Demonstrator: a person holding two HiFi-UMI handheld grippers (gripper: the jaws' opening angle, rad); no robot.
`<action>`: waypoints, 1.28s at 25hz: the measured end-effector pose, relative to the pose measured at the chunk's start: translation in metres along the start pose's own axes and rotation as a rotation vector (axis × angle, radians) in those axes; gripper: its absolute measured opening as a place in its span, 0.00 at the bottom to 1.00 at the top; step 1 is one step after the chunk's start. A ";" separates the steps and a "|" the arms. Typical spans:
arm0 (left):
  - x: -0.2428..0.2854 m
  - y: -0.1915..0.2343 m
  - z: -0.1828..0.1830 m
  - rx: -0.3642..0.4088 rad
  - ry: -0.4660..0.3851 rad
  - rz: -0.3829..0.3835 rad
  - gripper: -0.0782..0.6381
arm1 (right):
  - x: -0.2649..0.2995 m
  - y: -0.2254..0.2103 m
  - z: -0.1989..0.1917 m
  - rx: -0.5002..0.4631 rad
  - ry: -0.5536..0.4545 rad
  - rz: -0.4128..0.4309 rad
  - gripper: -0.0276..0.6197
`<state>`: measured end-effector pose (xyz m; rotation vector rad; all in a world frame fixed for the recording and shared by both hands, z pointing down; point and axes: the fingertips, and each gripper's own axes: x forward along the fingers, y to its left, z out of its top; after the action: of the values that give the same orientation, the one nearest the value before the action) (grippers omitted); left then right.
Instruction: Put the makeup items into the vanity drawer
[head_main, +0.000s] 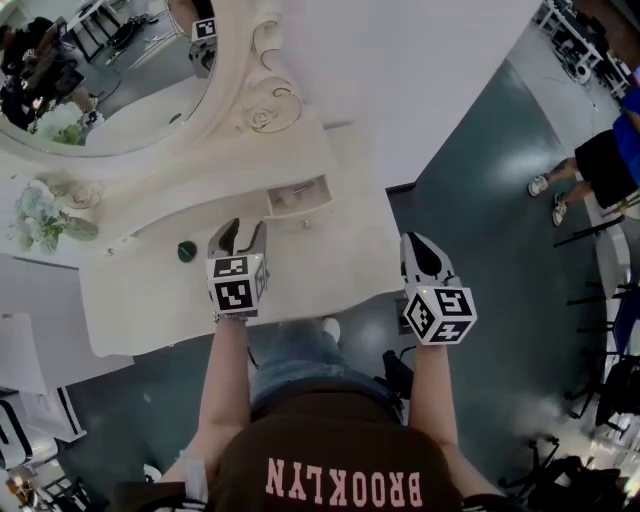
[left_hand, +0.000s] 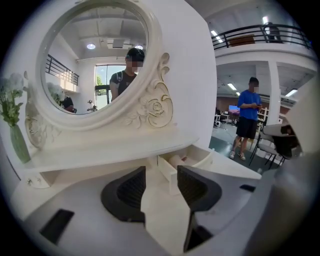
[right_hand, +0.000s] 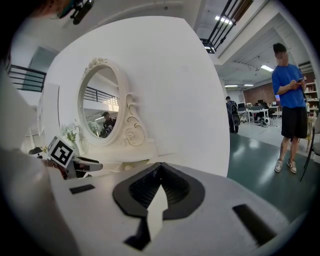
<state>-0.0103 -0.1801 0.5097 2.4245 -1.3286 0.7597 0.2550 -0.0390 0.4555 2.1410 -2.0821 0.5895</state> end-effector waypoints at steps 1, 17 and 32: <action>-0.004 0.005 -0.002 -0.008 -0.002 0.013 0.37 | 0.001 0.003 0.000 -0.001 0.000 0.008 0.04; -0.044 0.101 -0.029 -0.126 -0.008 0.181 0.37 | 0.060 0.087 0.003 -0.088 0.047 0.190 0.04; -0.053 0.168 -0.059 -0.203 0.032 0.235 0.43 | 0.115 0.148 -0.006 -0.173 0.108 0.260 0.04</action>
<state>-0.1936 -0.2062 0.5264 2.1171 -1.6128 0.6781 0.1081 -0.1546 0.4706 1.7234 -2.2754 0.5151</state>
